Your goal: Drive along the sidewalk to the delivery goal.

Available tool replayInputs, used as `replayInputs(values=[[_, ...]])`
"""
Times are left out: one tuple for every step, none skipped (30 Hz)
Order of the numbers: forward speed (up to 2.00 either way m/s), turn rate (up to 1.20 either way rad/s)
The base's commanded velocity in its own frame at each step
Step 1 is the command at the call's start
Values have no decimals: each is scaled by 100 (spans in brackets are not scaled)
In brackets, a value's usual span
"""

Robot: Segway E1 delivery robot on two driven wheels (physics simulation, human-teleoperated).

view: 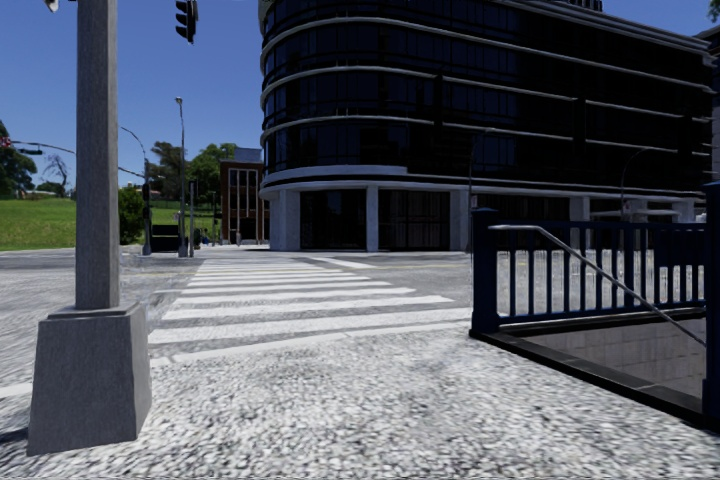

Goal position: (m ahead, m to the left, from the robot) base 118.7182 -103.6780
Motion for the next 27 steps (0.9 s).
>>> replayInputs(values=[[200,22],[200,22],[200,17],[200,12],[200,12],[200,13],[200,13],[200,15],[200,17],[200,19],[200,19],[200,21],[200,21],[200,22],[200,22],[200,22],[200,22],[200,22],[200,23],[200,23],[200,26],[200,35],[200,37],[200,37],[200,38],[200,38],[200,38]])
